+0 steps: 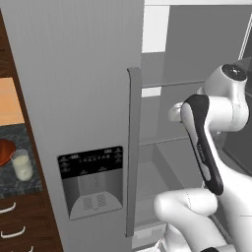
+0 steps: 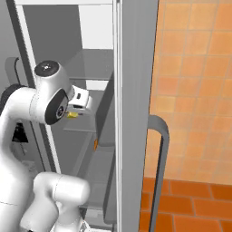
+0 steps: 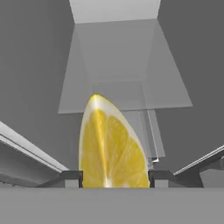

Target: Grab a lemon wedge from the fridge and one ice cube from the ice bowl, and put them in the glass of lemonade.

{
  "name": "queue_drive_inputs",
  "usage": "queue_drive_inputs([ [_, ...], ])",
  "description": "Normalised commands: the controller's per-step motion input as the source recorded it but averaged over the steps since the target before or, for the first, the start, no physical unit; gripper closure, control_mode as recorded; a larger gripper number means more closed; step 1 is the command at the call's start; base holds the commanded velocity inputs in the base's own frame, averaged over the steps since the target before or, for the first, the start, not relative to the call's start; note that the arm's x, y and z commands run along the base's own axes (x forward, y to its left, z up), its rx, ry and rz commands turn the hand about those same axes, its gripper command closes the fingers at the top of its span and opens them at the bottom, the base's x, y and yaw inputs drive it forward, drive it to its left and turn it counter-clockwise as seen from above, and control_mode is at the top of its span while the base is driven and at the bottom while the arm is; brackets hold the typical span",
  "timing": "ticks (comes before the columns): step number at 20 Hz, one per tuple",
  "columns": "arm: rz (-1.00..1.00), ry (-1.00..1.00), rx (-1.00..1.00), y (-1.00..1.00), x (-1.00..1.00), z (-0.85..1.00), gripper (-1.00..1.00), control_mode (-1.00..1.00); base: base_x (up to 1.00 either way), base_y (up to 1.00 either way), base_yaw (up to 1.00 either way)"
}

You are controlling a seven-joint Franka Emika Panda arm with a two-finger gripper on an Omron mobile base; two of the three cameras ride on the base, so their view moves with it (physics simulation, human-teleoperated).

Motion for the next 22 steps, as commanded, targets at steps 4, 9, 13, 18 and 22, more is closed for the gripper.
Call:
queue_drive_inputs([
  [4,-0.05,-0.01,0.00,-0.02,-1.00,-0.01,1.00,-1.00,0.00,0.00,0.00],
  [9,0.00,-0.02,0.00,0.07,-0.71,-0.12,1.00,-1.00,0.00,0.00,0.00],
  [13,0.00,0.01,0.00,0.00,-0.04,-0.06,1.00,-1.00,0.00,0.00,0.00],
  [18,0.00,0.00,0.00,0.00,-0.10,0.00,1.00,1.00,-0.75,0.33,0.02],
  [22,0.00,0.00,0.00,0.00,0.00,0.00,1.00,1.00,-0.79,0.93,0.01],
])
